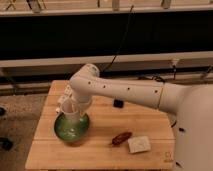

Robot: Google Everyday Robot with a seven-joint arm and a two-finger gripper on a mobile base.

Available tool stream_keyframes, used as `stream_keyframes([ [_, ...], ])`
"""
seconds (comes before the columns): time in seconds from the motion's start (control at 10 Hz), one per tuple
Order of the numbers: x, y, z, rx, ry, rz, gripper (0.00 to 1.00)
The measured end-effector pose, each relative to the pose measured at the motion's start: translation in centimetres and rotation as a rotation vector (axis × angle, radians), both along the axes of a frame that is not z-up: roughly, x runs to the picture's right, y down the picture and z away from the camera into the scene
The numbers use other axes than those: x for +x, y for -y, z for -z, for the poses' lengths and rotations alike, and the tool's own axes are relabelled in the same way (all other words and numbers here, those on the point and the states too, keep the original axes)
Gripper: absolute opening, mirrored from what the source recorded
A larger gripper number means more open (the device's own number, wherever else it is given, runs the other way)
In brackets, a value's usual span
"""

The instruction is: Place the ceramic cup in the ceramic bowl

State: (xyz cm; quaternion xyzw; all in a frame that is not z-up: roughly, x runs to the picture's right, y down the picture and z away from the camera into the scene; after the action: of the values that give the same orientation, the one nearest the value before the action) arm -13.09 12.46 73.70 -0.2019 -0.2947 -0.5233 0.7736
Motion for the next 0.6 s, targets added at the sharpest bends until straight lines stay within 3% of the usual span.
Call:
stream_keyframes([
  [0.3,-0.05,-0.06,-0.05,-0.004,0.0,-0.005,0.17],
  [0.6,-0.11,-0.08,-0.03,-0.008,-0.001,-0.013,0.42],
])
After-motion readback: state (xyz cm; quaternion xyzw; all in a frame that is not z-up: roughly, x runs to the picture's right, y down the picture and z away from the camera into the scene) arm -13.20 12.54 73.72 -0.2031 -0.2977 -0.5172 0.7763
